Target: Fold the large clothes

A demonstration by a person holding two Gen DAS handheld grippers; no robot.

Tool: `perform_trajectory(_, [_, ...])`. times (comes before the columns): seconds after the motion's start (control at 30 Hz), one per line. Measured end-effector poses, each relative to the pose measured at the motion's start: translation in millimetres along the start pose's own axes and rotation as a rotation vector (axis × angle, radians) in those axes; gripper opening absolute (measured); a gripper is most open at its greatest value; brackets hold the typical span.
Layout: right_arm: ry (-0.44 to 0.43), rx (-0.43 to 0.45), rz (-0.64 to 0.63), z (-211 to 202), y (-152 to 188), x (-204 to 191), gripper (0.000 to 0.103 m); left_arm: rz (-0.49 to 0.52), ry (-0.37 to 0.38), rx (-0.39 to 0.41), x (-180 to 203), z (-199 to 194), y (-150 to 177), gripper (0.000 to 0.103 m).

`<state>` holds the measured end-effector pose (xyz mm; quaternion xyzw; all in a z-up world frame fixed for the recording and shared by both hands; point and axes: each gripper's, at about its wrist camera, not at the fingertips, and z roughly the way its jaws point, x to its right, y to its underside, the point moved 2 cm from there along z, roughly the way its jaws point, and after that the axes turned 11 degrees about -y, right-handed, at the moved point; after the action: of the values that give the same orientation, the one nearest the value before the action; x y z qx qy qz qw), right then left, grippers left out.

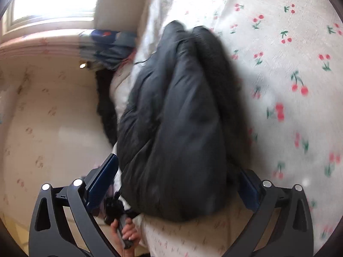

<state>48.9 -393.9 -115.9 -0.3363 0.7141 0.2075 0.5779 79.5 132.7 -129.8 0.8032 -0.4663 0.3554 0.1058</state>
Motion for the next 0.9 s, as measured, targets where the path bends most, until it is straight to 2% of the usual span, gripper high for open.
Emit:
perform_trajectory(0.07, [-0.028, 0.026, -0.028, 3.5, -8.2, 1.8, 0.095, -0.006, 0.006, 0.016, 0.9, 1.5, -0.8, 0.092])
perform_trajectory(0.1, [-0.031, 0.030, -0.046, 4.7, -9.2, 0.6, 0.082, -0.021, 0.014, 0.024, -0.2, 2.3, -1.0, 0.085])
perform_trajectory(0.13, [-0.032, 0.029, -0.052, 6.9, -8.7, 0.6, 0.052, -0.030, 0.026, 0.018, -6.3, 0.1, -5.4, 0.068])
perform_trajectory(0.17, [-0.033, 0.030, -0.047, 7.7, -7.8, 1.9, 0.034, -0.035, 0.044, 0.003, -6.7, 2.6, -8.3, 0.054])
perform_trajectory(0.2, [-0.042, 0.034, -0.059, 6.1, -6.4, -0.4, 0.027, -0.025, 0.056, 0.006, -5.8, 0.9, -9.1, 0.047])
perform_trajectory(0.23, [-0.041, 0.038, -0.080, 5.3, -6.6, -4.1, 0.022, 0.018, 0.060, 0.019, 1.1, -3.9, -8.9, 0.033])
perform_trajectory(0.27, [-0.043, 0.048, -0.117, 0.6, -3.4, -13.7, 0.020, 0.054, 0.051, 0.032, 6.2, -8.3, -8.2, 0.025])
perform_trajectory(0.3, [-0.058, 0.054, -0.147, -5.5, 1.5, -24.5, 0.019, 0.101, 0.043, 0.056, 13.1, -16.3, -5.9, 0.023])
perform_trajectory(0.37, [-0.076, 0.057, -0.209, -19.2, 14.6, -48.8, 0.018, 0.117, 0.111, 0.061, 15.8, -34.0, 3.4, 0.017])
perform_trajectory(0.47, [-0.085, 0.052, -0.286, -52.6, 45.2, -73.9, 0.018, 0.117, 0.181, 0.062, 10.0, -64.6, 24.1, 0.016])
perform_trajectory(0.53, [-0.040, 0.018, -0.284, -66.1, 60.9, -62.4, 0.019, 0.103, 0.204, 0.050, -2.2, -78.1, 38.7, 0.018])
perform_trajectory(0.57, [0.014, -0.016, -0.253, -69.0, 64.6, -44.8, 0.021, 0.090, 0.197, 0.026, -11.4, -77.5, 40.0, 0.025])
perform_trajectory(0.6, [0.054, -0.035, -0.213, -71.6, 66.0, -29.6, 0.027, 0.044, 0.182, -0.028, -23.8, -68.7, 43.5, 0.034])
perform_trajectory(0.63, [0.107, -0.061, -0.125, -73.3, 66.2, -5.2, 0.036, -0.012, 0.175, -0.097, -36.8, -57.1, 43.7, 0.052])
perform_trajectory(0.67, [0.099, -0.062, -0.041, -79.7, 66.9, 11.9, 0.041, -0.051, 0.169, -0.121, -49.2, -52.5, 41.6, 0.053])
perform_trajectory(0.7, [0.067, -0.037, 0.002, -87.7, 67.4, 17.5, 0.046, -0.071, 0.167, -0.111, -56.9, -52.3, 38.1, 0.053])
perform_trajectory(0.73, [0.020, 0.030, 0.024, -105.3, 70.5, 17.5, 0.047, -0.077, 0.173, -0.084, -61.2, -56.0, 34.5, 0.053])
perform_trajectory(0.77, [0.009, 0.087, 0.006, -121.6, 74.0, 12.1, 0.050, -0.081, 0.173, -0.070, -64.5, -60.1, 35.9, 0.056])
perform_trajectory(0.83, [0.080, 0.216, -0.078, -154.5, 78.7, -7.0, 0.059, -0.086, 0.187, -0.046, -62.4, -64.6, 34.1, 0.064])
perform_trajectory(0.87, [0.155, 0.288, -0.154, -168.7, 80.4, -25.7, 0.061, -0.073, 0.177, -0.040, -60.6, -64.1, 33.5, 0.068])
perform_trajectory(0.9, [0.187, 0.304, -0.208, -170.7, 80.3, -39.8, 0.062, -0.065, 0.165, -0.038, -57.7, -61.9, 32.7, 0.070])
